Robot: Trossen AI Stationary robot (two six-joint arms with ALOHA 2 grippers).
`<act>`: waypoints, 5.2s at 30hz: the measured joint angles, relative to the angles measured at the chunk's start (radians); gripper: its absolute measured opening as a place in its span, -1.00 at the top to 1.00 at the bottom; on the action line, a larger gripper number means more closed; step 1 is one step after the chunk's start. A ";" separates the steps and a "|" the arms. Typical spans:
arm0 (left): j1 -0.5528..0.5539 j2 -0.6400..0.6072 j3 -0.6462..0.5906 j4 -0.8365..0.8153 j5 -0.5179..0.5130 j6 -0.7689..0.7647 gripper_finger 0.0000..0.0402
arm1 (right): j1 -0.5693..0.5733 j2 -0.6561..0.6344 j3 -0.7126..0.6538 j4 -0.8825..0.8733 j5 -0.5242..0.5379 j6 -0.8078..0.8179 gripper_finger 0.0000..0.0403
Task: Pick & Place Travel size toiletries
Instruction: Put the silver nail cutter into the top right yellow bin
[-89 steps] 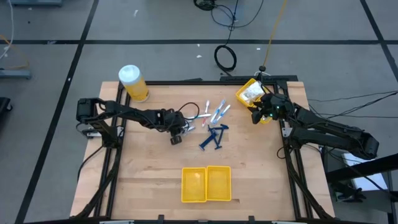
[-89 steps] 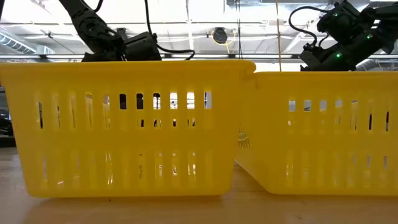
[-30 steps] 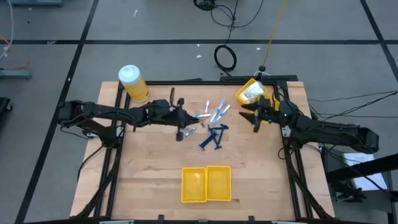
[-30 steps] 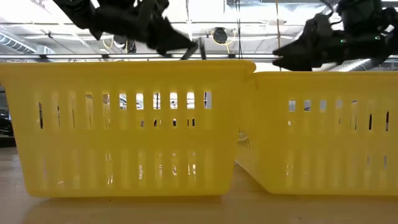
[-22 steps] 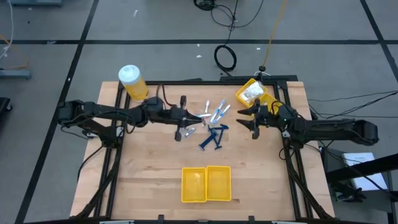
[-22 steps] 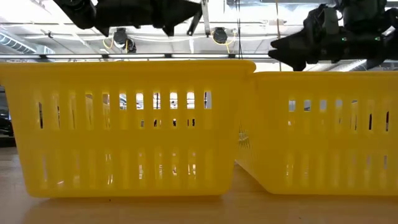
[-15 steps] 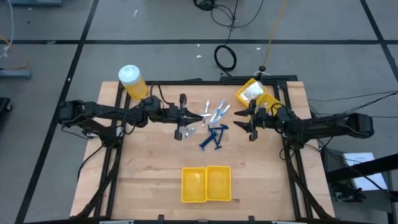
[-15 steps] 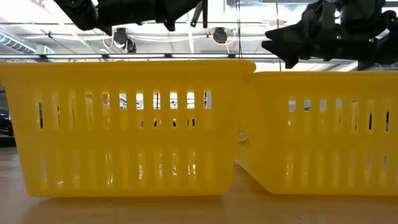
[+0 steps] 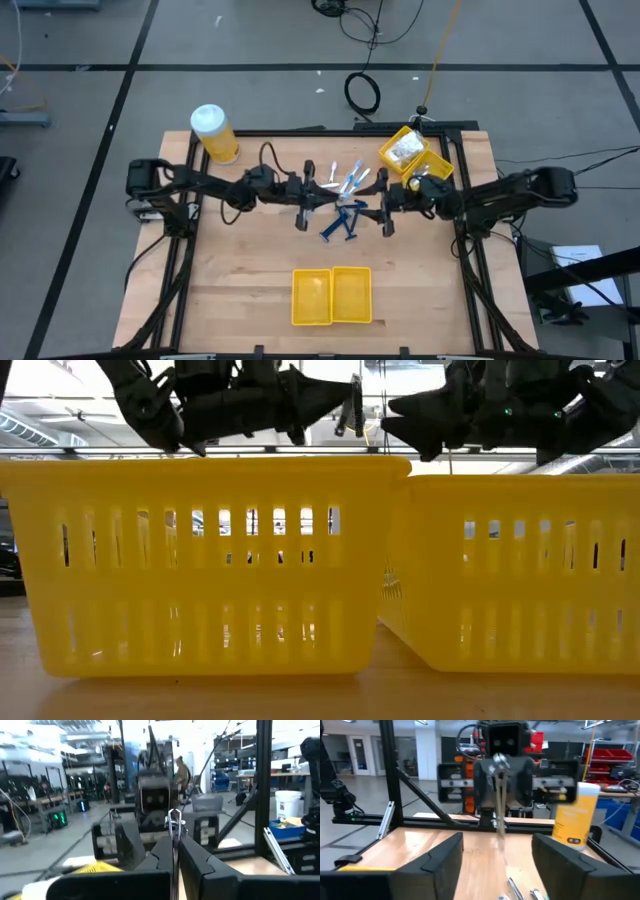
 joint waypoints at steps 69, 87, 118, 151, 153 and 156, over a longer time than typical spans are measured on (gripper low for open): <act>-0.034 0.108 0.111 -0.019 -0.094 -0.048 -0.31 | 0.057 0.115 0.102 -0.002 -0.056 -0.120 0.97; -0.033 0.018 0.113 -0.090 -0.240 0.045 -0.54 | 0.006 0.077 0.102 -0.246 0.179 -0.116 0.98; -0.024 0.014 0.112 -0.431 -0.435 0.061 -0.36 | -0.503 -0.442 -0.046 -1.412 0.410 0.347 0.98; -0.023 0.014 0.112 -0.535 -0.434 0.060 -0.36 | -0.570 -0.658 -0.070 -1.223 0.327 0.309 0.00; -0.022 0.014 0.112 -0.577 -0.435 0.060 -0.36 | -0.570 -0.679 -0.070 -1.197 0.250 0.304 0.01; -0.022 0.014 0.112 -0.676 -0.447 0.034 -0.36 | -0.569 -0.695 -0.070 -1.172 0.150 0.302 0.02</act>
